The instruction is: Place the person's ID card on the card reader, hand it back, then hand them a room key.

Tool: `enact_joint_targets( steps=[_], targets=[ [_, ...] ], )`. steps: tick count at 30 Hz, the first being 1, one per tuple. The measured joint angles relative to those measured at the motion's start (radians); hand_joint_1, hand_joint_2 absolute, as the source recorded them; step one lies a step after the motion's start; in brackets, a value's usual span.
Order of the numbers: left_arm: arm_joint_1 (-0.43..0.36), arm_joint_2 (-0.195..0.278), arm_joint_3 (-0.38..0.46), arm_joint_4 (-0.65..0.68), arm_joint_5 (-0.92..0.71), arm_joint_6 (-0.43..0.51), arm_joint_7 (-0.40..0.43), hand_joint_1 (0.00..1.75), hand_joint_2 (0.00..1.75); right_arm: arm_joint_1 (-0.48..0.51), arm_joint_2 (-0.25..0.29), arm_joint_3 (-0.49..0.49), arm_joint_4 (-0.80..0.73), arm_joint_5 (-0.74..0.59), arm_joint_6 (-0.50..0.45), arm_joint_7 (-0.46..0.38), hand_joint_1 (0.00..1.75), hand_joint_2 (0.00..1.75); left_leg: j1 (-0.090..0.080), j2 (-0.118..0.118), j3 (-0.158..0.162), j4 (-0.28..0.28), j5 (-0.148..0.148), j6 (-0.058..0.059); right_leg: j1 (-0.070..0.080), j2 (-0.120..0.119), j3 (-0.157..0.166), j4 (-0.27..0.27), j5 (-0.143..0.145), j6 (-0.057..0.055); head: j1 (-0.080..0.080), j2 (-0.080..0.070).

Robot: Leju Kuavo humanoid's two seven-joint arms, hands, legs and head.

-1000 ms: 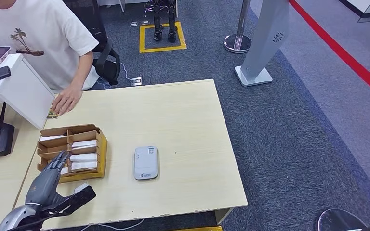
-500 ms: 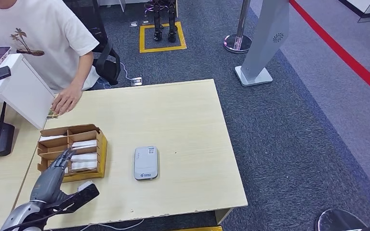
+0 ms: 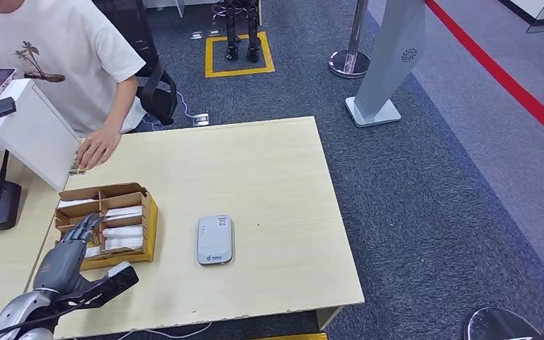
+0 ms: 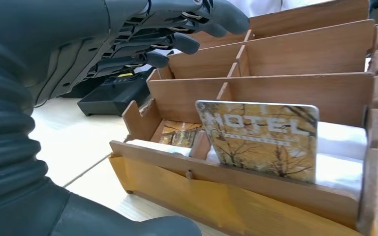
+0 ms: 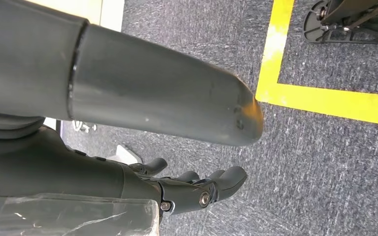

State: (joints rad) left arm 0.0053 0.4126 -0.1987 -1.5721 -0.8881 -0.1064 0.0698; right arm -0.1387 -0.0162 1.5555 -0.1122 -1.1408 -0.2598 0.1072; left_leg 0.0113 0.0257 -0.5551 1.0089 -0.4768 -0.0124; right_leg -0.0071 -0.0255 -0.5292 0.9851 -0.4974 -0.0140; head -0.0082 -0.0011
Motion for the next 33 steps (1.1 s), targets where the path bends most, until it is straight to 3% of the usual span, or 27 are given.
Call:
enact_joint_targets(
  steps=[33],
  targets=[
    [-0.002, -0.005, 0.000, 0.000, 0.000, 0.014, 0.000, 0.00, 1.75, 0.000, 0.000, 0.000, 0.000, 0.000, 0.004, -0.005, 0.00, 0.00, 0.000, 0.000, 0.000, 0.000, 0.000, 0.000, 0.000, 0.000, 0.000, 0.000, 0.000, 0.000, 0.000, 0.000]
  ],
)
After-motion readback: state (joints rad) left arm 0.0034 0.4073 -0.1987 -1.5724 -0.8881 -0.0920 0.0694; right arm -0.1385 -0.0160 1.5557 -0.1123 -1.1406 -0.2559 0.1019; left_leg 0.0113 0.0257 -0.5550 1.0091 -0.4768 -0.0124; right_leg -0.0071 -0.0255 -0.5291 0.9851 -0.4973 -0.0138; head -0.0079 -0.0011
